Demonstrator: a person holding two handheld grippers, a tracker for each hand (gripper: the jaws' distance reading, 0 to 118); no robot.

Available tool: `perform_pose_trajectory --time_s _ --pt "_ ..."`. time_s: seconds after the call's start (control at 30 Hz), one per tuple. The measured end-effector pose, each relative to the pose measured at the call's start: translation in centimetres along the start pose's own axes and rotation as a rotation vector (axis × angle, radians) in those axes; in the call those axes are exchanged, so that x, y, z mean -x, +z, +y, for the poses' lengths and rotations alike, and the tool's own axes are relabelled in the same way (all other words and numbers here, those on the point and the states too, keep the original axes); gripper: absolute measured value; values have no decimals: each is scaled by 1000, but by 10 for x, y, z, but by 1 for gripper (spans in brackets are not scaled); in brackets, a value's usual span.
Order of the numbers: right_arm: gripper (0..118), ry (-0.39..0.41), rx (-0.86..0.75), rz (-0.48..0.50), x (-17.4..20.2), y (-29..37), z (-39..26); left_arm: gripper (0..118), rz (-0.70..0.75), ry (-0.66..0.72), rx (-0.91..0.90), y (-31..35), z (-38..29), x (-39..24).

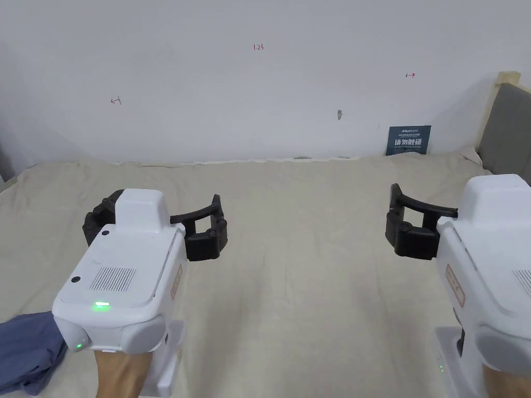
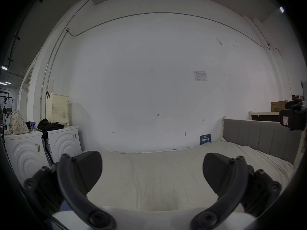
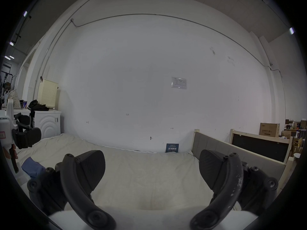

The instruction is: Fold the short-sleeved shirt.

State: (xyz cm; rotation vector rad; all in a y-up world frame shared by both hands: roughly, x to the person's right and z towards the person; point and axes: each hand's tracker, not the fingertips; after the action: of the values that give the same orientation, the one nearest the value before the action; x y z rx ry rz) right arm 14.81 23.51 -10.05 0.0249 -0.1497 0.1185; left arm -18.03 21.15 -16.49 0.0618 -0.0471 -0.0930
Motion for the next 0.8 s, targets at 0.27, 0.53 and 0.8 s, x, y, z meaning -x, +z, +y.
perform_pose_trajectory --time_s 0.27,0.53,0.8 --pt "118 -4 0 7 2 1 -1 118 11 -6 -7 0 1 -1" --pt "118 -4 -3 7 2 1 -1 118 8 -2 -11 1 2 -1" --pt "118 -1 0 8 3 1 -1 118 9 -2 -14 1 2 0"
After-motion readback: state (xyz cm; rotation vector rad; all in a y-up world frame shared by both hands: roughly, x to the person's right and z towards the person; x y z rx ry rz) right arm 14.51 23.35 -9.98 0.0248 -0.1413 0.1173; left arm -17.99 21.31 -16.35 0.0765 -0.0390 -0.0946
